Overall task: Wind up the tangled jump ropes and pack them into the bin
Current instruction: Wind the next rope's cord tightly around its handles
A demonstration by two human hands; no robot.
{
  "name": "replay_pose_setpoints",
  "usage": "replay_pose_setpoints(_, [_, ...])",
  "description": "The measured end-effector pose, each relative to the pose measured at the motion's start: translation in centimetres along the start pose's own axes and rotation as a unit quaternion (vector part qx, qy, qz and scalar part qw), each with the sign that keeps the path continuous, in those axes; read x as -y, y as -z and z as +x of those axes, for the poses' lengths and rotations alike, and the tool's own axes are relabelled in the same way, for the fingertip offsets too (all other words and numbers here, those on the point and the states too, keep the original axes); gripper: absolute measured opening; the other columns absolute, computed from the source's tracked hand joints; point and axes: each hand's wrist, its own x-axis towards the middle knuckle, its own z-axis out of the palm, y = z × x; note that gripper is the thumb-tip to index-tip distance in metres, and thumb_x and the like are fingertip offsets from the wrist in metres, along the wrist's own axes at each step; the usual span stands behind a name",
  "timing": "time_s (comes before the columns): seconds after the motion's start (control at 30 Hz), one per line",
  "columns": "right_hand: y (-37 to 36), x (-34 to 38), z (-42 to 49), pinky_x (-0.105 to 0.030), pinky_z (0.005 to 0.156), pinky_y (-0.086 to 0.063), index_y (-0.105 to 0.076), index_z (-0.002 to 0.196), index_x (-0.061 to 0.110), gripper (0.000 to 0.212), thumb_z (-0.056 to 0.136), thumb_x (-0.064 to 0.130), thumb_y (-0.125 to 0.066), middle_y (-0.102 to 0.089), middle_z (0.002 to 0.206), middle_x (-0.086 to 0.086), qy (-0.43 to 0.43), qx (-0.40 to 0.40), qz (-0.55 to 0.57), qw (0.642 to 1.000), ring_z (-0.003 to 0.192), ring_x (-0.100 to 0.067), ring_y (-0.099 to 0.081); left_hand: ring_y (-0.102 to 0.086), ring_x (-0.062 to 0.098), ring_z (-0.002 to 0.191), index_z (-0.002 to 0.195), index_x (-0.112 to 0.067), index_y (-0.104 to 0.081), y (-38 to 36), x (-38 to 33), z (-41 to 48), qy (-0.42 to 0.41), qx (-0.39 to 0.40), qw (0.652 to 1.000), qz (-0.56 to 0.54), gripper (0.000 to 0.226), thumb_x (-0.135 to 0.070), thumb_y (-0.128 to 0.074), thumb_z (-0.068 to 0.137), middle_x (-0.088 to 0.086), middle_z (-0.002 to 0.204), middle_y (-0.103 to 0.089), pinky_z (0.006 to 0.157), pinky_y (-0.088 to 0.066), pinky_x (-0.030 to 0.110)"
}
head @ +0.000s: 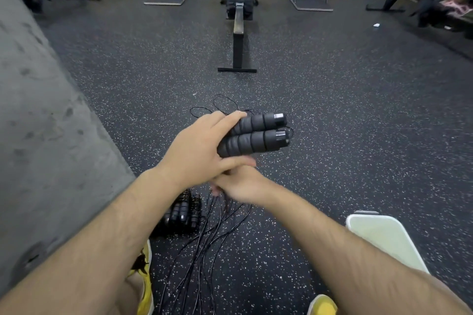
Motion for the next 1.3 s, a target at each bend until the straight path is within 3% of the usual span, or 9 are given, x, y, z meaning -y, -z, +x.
replay_pose_setpoints(0.13, [4.6,-1.4,-0.5,-0.030,0.077,-0.055,-0.069,0.112,0.032,0.020,0.094,0.038,-0.063,-0.070,0.095,0.018,0.002,-0.012,-0.072,0.997,0.084,-0.004,-0.066,-0.050,0.015,0.103,0.146,-0.032,-0.045,0.6,2.0,-0.6,-0.028,0.025,0.999,0.021,0.089,-0.081,-0.064,0.074,-0.010,0.111,-0.053,0.088,-0.048,0.037])
replay_pose_setpoints(0.23, [7.5,-2.1,-1.4,-0.029,0.057,-0.040,-0.070,0.079,0.035,0.014,0.088,0.031,-0.059,-0.058,0.065,0.008,-0.060,-0.020,-0.062,0.996,0.058,-0.016,-0.045,-0.050,0.018,0.094,0.144,-0.027,-0.050,0.2,2.7,-0.7,-0.056,0.025,0.991,0.119,0.090,-0.080,-0.061,0.073,-0.005,0.108,-0.055,0.077,-0.047,0.036])
replay_pose_setpoints(0.3, [8.6,-1.5,-1.7,-0.027,0.055,-0.030,-0.064,0.082,0.026,0.020,0.094,0.022,-0.048,-0.052,0.062,0.005,-0.091,-0.046,0.004,0.995,0.054,-0.012,-0.038,-0.052,0.023,0.090,0.143,-0.023,-0.052,-0.1,3.1,-0.5,-0.060,0.010,0.985,0.164,0.089,-0.079,-0.061,0.074,-0.001,0.106,-0.057,0.073,-0.049,0.038])
replay_pose_setpoints(0.43, [8.1,-0.6,-1.4,-0.027,0.054,-0.033,-0.054,0.100,0.019,0.037,0.084,0.050,-0.041,-0.061,0.075,-0.007,-0.135,-0.084,0.165,0.973,0.049,-0.009,-0.045,-0.053,0.030,0.086,0.138,-0.017,-0.056,-0.6,3.0,0.1,-0.061,-0.035,0.971,0.228,0.085,-0.071,-0.066,0.074,0.007,0.102,-0.058,0.067,-0.049,0.042])
replay_pose_setpoints(0.57, [5.5,-0.1,-1.0,-0.039,0.086,-0.051,-0.058,0.104,0.024,0.072,0.079,0.085,-0.029,-0.070,0.099,0.000,-0.110,-0.249,0.037,0.962,0.087,-0.018,-0.067,-0.051,0.030,0.087,0.137,-0.016,-0.054,-1.7,2.1,0.4,-0.049,-0.048,0.962,0.263,0.085,-0.064,-0.077,0.071,0.008,0.102,-0.056,0.068,-0.045,0.041])
replay_pose_setpoints(0.93, [5.0,0.1,-0.8,-0.036,0.077,-0.050,-0.053,0.092,0.014,0.037,0.101,0.050,-0.044,-0.067,0.089,0.003,-0.012,-0.353,0.057,0.934,0.083,-0.016,-0.062,-0.056,0.028,0.098,0.125,-0.014,-0.058,-2.4,0.1,0.5,0.017,-0.086,0.979,0.185,0.094,-0.093,-0.035,0.079,0.003,0.108,-0.060,0.086,-0.045,0.044])
replay_pose_setpoints(1.03, [4.7,0.3,-0.8,-0.039,0.078,-0.052,-0.053,0.093,0.016,0.036,0.100,0.051,-0.046,-0.068,0.089,0.002,-0.007,-0.350,0.061,0.935,0.085,-0.019,-0.064,-0.057,0.027,0.090,0.117,-0.014,-0.059,-2.4,-0.1,0.7,0.016,-0.081,0.977,0.195,0.093,-0.093,-0.027,0.081,0.002,0.102,-0.060,0.077,-0.044,0.043])
replay_pose_setpoints(1.2, [5.5,0.0,-0.7,-0.041,0.072,-0.052,-0.052,0.095,0.020,0.038,0.094,0.058,-0.048,-0.071,0.093,-0.003,-0.016,-0.301,0.061,0.952,0.078,-0.021,-0.065,-0.059,0.029,0.081,0.128,-0.014,-0.056,-2.4,0.6,1.1,-0.005,-0.066,0.980,0.187,0.094,-0.092,-0.036,0.080,0.003,0.094,-0.060,0.070,-0.047,0.042])
replay_pose_setpoints(1.3, [6.2,-0.1,-1.1,-0.041,0.085,-0.055,-0.048,0.108,0.023,0.035,0.090,0.051,-0.059,-0.072,0.098,0.001,-0.024,-0.267,0.061,0.962,0.092,-0.017,-0.070,-0.060,0.030,0.079,0.133,-0.013,-0.053,-2.3,0.9,1.1,-0.019,-0.072,0.982,0.176,0.095,-0.090,-0.037,0.081,0.004,0.092,-0.062,0.068,-0.047,0.041])
